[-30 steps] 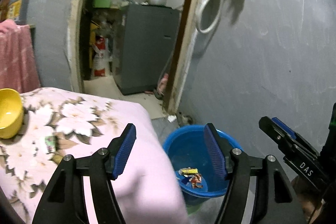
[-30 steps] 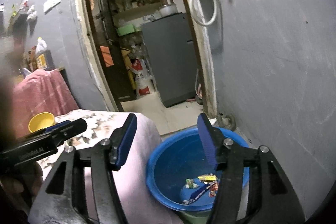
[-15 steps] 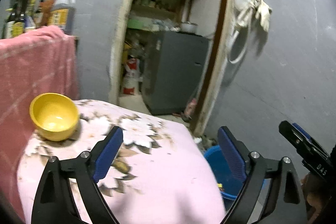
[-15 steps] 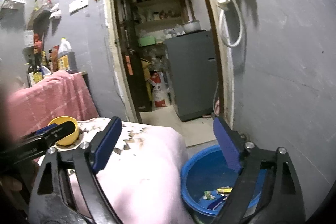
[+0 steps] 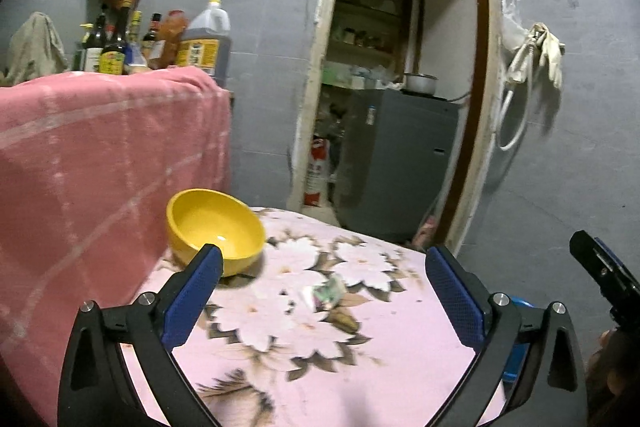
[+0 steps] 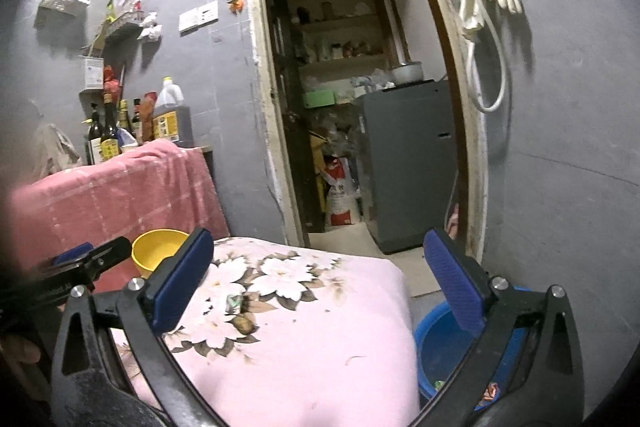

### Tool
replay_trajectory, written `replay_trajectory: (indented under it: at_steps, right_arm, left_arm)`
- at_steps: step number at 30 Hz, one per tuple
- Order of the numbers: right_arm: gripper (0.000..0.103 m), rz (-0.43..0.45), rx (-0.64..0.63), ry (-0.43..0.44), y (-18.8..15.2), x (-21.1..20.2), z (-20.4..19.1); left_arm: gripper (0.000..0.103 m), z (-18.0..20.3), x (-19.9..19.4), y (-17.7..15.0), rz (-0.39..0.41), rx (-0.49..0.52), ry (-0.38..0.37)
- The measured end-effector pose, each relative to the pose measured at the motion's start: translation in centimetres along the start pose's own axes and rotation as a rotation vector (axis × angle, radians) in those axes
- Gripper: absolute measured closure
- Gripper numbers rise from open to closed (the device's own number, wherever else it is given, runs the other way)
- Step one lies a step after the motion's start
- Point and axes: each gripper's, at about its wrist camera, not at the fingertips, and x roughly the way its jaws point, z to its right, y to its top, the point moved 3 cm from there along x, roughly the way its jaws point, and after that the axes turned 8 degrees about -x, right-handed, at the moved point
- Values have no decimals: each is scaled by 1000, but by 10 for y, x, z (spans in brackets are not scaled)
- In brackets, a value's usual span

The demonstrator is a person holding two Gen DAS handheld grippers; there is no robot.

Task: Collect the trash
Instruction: 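Move the left tool to the paper cup while the right tool approaches the brown ginger piece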

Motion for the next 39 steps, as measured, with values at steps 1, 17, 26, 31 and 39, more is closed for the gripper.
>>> replay_trajectory:
  at_steps: [1, 17, 26, 31, 39]
  right_arm:
    - [0, 0, -3, 7, -1, 2, -3]
    - [0, -71, -73, 77, -23, 41, -35]
    - [0, -158, -125, 130, -43, 80, -47]
    - [0, -275, -151, 161, -60, 111, -56]
    - [15, -524, -146, 317, -93, 161, -74]
  left_arm:
    - [4, -5, -1, -1, 3, 1, 9]
    - [4, -36, 16, -16, -2, 34, 84]
    - [4, -54, 47, -23, -66, 37, 107]
    - [4, -64, 73, -28, -156, 46, 120]
    - [4, -78, 104, -40, -292, 19, 159]
